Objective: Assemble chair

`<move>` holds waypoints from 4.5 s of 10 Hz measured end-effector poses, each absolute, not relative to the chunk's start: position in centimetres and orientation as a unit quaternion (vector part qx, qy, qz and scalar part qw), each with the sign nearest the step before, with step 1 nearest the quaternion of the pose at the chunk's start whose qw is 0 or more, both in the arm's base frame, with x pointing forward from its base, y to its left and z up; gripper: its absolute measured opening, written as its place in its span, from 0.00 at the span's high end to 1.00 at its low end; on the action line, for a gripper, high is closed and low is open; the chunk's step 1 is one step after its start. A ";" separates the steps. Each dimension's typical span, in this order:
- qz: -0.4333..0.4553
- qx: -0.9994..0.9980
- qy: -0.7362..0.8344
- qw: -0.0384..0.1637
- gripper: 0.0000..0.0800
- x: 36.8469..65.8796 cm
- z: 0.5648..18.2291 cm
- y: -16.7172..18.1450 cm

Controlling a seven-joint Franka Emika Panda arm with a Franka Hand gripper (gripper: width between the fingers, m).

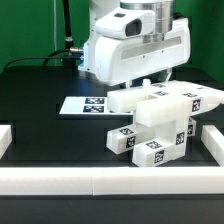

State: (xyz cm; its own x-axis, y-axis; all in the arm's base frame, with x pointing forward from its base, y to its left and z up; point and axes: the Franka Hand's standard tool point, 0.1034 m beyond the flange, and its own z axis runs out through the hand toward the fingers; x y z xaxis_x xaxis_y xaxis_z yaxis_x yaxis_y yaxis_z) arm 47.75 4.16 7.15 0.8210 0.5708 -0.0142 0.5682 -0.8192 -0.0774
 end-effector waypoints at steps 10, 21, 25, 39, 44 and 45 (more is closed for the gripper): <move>0.005 -0.962 -0.273 0.030 0.19 51.8 7.2 5.4; 0.014 -0.982 -0.185 0.033 0.19 53.4 6.7 7.0; 0.023 -0.984 -0.174 0.035 0.19 51.4 6.5 6.9; 0.026 -0.989 -0.144 0.023 0.19 47.7 4.7 11.4; 0.031 -0.987 -0.157 0.015 0.19 47.9 2.9 11.5; 0.034 -0.987 -0.157 0.014 0.19 47.9 2.5 11.5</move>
Offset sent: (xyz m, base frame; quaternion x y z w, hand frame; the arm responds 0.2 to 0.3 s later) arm 0.0401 0.0122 0.0082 0.0105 0.0087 0.0240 0.9996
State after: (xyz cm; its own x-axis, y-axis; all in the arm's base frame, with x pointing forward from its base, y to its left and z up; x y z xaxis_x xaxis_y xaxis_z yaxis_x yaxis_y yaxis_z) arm 47.85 11.46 2.53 0.9485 0.3107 -0.0623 0.3088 -0.9503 -0.0384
